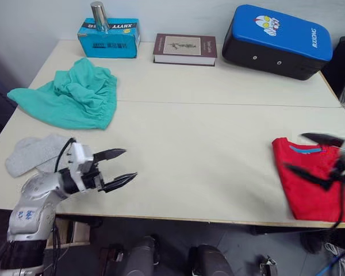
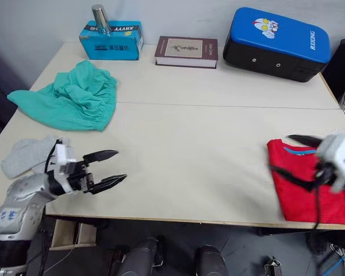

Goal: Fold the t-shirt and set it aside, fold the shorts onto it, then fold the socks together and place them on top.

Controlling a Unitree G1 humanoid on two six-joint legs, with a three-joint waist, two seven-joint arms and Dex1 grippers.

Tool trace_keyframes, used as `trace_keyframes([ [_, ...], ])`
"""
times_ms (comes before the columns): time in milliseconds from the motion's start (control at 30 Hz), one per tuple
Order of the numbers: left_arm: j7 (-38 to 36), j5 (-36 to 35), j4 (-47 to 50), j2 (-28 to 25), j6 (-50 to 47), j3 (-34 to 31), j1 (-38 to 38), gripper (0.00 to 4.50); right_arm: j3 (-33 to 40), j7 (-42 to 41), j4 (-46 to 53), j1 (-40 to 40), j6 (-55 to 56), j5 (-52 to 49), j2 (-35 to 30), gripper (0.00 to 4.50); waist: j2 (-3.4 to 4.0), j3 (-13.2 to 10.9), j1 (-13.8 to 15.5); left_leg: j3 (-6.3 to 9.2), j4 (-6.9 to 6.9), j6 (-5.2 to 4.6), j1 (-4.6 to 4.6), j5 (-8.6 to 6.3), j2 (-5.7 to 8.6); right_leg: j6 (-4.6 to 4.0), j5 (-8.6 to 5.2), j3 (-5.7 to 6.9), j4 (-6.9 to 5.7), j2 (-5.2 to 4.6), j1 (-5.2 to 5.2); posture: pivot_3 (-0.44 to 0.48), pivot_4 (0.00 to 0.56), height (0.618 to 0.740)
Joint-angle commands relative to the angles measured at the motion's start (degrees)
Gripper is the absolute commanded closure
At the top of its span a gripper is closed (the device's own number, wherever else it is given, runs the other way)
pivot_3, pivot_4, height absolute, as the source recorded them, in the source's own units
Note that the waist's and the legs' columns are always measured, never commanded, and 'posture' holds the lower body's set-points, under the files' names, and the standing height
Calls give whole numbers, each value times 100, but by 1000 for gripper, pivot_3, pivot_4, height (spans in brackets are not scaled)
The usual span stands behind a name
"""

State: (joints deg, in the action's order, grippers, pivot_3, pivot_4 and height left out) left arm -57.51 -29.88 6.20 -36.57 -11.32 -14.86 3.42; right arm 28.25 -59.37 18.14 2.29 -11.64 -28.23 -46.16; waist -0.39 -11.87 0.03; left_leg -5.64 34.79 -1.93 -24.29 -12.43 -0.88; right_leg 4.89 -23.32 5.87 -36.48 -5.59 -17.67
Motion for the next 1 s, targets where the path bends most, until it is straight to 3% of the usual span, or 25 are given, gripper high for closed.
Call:
trace_keyframes([
  [33, 327, 254, -276, 12, 699, -855, -676, 0, -1157, 4, 299, -13, 759, 533, 421, 48, -2, 1, -20, 1, 8, -2, 0, -4, 0, 3, 1, 3, -6, -2, 0, 0, 150, 740],
  [133, 783, 355, -538, 15, 977, -1871, -1551, 0, -1725, -172, 57, -47, 1234, 327, 1082, 48, -34, 2, -107, 4, 5, 8, 8, -14, -8, 4, 1, 11, -6, 5, 2, 0, 150, 740],
  [267, 1361, 227, -874, -29, 654, -2675, -2087, 0, -1958, -302, -253, 3, 1861, 629, 1199, 48, -39, -4, -90, 16, 8, -19, 7, -28, 1, 5, 1, 17, -8, -8, 9, 0, 150, 740],
  [367, 1333, 161, -874, -132, 457, -2919, -2369, 0, -1961, -225, -381, 53, 2172, 727, 1240, 48, -40, -4, -45, 13, 24, -28, 7, -51, 3, 0, -1, 7, 9, -16, 17, 0, 150, 740],
  [500, 1391, 195, -734, -499, -25, -2772, -2139, 0, -1913, 77, -60, 243, 1992, 439, 1366, 48, -47, 1, 6, 13, 10, -15, 8, -43, 1, -13, -1, -7, 56, -15, 9, 0, 150, 740],
  [600, 1450, 292, -840, -938, -423, -2409, -1469, 0, -1952, 318, 358, 291, 1731, 225, 1415, 48, -52, 5, 44, 11, -23, 4, 6, -31, 2, -28, -6, -16, 63, -15, -7, 0, 150, 740],
  [733, 1316, 1165, -1690, -1754, -784, -740, 637, 0, -2067, 772, 644, 188, 1462, 319, 1502, 48, -49, 11, 110, 0, -62, 43, 4, 1, 5, -44, -11, -12, 38, -12, -47, 0, 150, 740],
  [833, 1073, 2030, -3157, -1747, -203, 407, 2361, 0, -2112, 959, 700, 134, 1371, 401, 1503, 48, -56, 15, 123, -18, -69, 45, 0, 42, 7, -29, -3, -8, -69, -14, -80, 0, 150, 740],
  [1000, 990, 3235, -5723, -1446, 746, 1643, 4373, 0, -2024, 1230, 841, 167, 1262, 481, 1460, 48, -72, 11, -19, -46, -66, 53, 2, 51, -2, -26, -3, -2, -124, 3, -103, 0, 150, 740],
])
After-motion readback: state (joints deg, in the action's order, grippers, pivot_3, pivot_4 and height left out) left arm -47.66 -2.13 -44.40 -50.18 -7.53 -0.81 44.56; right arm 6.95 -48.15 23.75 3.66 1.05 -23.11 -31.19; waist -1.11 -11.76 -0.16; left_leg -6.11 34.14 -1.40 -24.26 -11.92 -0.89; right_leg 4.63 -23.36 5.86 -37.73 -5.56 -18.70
